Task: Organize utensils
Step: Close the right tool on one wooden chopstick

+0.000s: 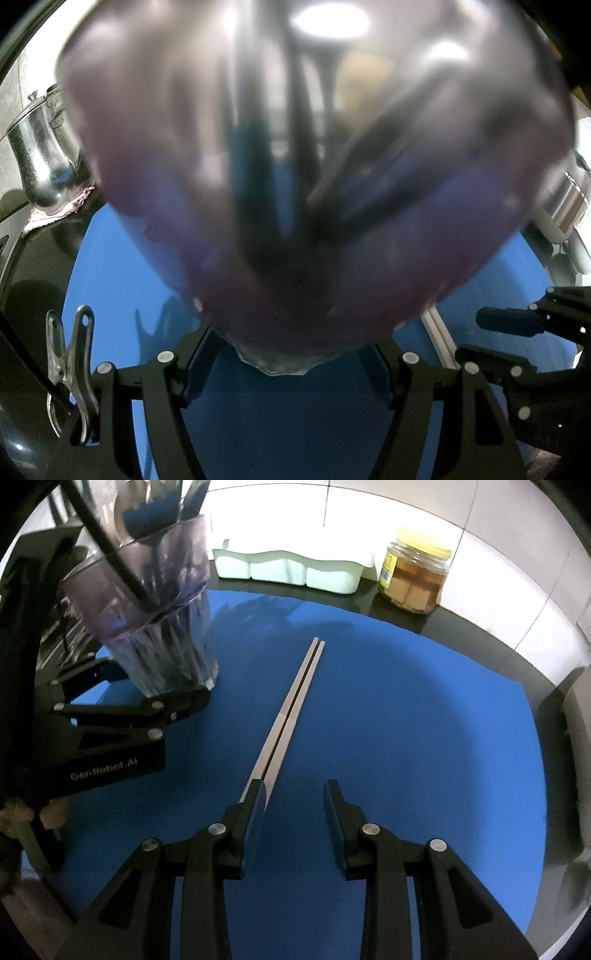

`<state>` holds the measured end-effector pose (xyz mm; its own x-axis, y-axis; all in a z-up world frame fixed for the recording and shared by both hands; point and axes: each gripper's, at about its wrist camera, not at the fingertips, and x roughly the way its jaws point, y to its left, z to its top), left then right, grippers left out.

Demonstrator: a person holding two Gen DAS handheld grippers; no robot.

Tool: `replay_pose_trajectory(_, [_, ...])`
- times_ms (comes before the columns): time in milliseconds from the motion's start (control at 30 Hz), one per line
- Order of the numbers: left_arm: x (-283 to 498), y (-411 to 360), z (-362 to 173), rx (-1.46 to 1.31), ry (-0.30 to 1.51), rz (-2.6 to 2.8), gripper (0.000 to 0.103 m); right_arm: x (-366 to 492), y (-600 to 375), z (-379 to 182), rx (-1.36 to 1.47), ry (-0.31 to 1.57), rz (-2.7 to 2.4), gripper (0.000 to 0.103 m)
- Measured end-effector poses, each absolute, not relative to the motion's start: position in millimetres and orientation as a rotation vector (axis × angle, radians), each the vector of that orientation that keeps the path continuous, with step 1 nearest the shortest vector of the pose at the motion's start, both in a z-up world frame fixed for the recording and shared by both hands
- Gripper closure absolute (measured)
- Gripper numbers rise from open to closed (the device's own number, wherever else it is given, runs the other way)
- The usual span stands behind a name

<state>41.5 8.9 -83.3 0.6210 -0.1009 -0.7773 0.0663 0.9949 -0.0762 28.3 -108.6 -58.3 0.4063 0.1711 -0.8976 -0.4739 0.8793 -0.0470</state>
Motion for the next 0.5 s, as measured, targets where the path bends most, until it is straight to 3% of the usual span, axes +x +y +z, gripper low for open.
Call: replay_pose_trajectory(500, [41.2, 9.6, -83.6, -0.042, 0.895, -0.096, 0.030, 19.2, -101.8, -56.7, -0.366, 1.109, 0.439, 0.070])
